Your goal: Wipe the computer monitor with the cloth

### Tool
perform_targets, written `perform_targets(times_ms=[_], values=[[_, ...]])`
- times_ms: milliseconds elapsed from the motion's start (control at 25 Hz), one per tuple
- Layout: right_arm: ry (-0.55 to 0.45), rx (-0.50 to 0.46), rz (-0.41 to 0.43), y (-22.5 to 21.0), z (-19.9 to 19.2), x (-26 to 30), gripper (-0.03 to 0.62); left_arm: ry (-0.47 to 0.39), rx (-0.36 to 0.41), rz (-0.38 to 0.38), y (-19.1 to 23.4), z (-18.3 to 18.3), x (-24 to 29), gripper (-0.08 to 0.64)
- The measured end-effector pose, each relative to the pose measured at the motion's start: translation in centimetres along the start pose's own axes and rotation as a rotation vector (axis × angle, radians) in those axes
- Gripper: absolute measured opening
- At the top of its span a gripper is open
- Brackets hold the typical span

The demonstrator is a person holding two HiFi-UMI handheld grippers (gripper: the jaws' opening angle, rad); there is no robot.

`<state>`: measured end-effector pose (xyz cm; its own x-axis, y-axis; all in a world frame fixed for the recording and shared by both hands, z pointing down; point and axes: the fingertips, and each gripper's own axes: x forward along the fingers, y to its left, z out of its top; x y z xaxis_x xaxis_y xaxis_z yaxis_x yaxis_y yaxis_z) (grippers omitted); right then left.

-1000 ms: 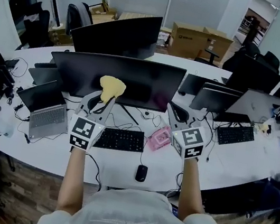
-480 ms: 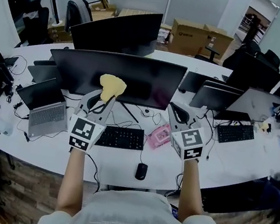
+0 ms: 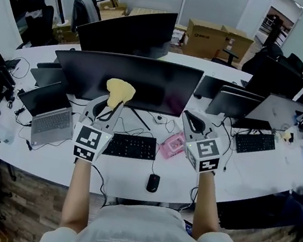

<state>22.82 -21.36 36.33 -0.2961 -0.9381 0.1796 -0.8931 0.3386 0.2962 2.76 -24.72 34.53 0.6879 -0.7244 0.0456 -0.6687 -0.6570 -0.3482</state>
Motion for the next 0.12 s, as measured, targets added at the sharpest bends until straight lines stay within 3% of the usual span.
perform_targets(times_ms=[120], values=[[0.001, -0.005, -0.002, -0.20, -0.01, 0.00, 0.023, -0.004, -0.001, 0.002, -0.03, 0.09, 0.03, 0.112]])
